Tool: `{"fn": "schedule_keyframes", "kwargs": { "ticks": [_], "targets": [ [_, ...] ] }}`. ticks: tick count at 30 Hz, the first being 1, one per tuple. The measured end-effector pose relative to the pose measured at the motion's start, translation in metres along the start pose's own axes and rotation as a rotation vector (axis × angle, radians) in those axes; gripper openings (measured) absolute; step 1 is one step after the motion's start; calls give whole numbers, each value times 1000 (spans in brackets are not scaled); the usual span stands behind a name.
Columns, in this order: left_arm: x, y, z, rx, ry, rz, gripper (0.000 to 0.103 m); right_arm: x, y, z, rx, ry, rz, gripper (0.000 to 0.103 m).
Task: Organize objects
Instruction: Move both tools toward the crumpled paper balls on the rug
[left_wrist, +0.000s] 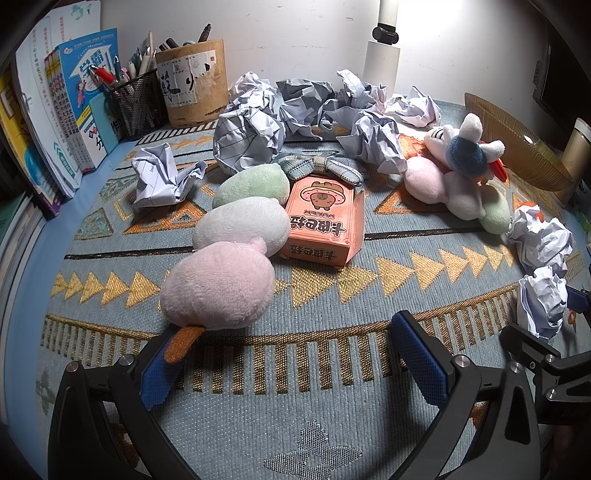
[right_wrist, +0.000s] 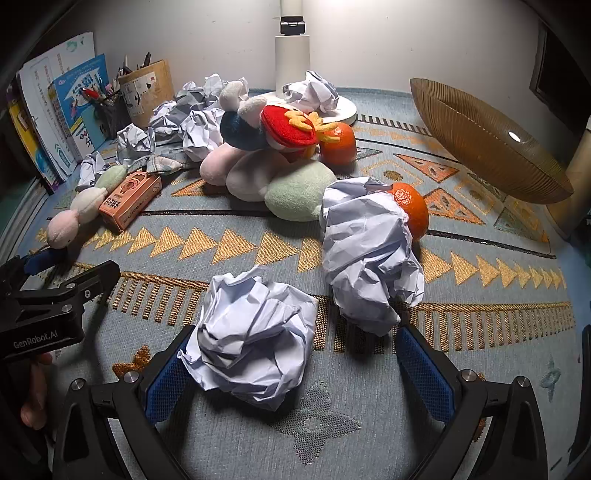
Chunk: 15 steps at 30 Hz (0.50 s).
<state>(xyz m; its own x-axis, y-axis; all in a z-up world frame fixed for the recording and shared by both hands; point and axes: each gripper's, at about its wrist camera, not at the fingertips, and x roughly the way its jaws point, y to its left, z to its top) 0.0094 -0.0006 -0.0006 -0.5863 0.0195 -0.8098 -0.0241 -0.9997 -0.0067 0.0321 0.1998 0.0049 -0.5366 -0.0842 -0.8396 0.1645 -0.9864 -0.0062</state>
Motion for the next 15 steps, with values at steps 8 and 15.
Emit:
{"fn": "schedule_keyframes", "kwargs": {
  "ticks": [8,15],
  "targets": [
    [-2,-2,0,0,10,5,103,-2,-1,-2,5,5,-1,103],
    [-42,-2,-2,-15,-142,-12,103,-65,2,-6,-28,-289,-12,103]
  ]
}}
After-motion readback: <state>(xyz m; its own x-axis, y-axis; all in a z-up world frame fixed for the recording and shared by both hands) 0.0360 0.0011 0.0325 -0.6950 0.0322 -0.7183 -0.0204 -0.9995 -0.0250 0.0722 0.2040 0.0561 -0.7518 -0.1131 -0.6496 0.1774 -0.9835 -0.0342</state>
